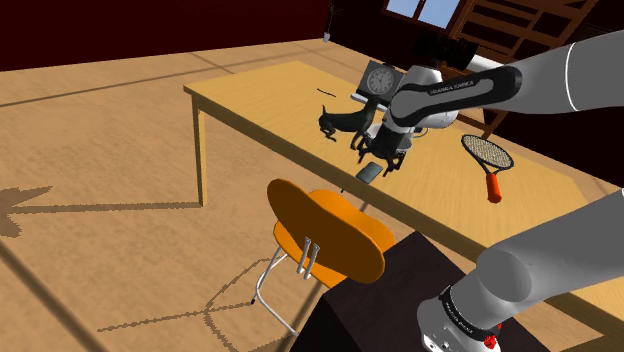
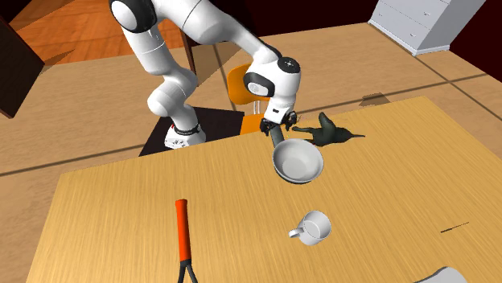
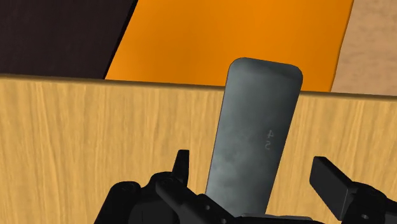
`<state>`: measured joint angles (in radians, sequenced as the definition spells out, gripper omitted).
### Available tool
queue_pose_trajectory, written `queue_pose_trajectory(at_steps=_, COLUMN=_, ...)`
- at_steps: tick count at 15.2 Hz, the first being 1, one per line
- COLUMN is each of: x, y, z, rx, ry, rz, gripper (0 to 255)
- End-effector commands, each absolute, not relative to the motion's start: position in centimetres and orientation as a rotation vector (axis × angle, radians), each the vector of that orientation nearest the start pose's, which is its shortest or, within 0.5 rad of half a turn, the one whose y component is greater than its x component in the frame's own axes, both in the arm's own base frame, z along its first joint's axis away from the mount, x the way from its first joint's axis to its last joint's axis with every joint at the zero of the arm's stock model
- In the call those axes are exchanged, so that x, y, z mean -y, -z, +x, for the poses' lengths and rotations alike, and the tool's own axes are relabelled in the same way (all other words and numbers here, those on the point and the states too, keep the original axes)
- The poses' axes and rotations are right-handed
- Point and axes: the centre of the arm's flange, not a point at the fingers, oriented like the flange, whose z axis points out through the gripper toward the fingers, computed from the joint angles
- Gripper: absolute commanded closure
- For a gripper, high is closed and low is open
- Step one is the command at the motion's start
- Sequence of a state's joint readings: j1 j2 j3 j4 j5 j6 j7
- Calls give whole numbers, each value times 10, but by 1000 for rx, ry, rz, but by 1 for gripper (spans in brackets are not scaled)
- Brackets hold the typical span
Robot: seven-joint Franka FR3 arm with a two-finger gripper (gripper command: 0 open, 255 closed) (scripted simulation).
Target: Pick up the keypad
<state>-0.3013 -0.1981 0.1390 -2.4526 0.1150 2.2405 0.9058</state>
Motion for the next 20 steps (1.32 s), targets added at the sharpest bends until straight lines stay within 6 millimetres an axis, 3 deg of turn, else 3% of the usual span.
queue_pose_trajectory(at_steps=1, x=71, y=-361, z=450, rx=-1672, ry=-55, rz=-2596, gripper=0)
queue_pose_trajectory(at_steps=4, x=71, y=-353, z=450, rx=-1672, ry=-55, rz=-2596, gripper=0)
queue_pose_trajectory(at_steps=5, x=70, y=-352, z=450, rx=-1672, ry=-55, rz=-2596, gripper=255)
queue_pose_trajectory(at_steps=14, x=71, y=-353, z=450, rx=-1672, ry=-55, rz=-2596, gripper=255)
queue_pose_trajectory(at_steps=20, x=71, y=-384, z=450, rx=-1672, ry=-55, rz=-2596, gripper=255)
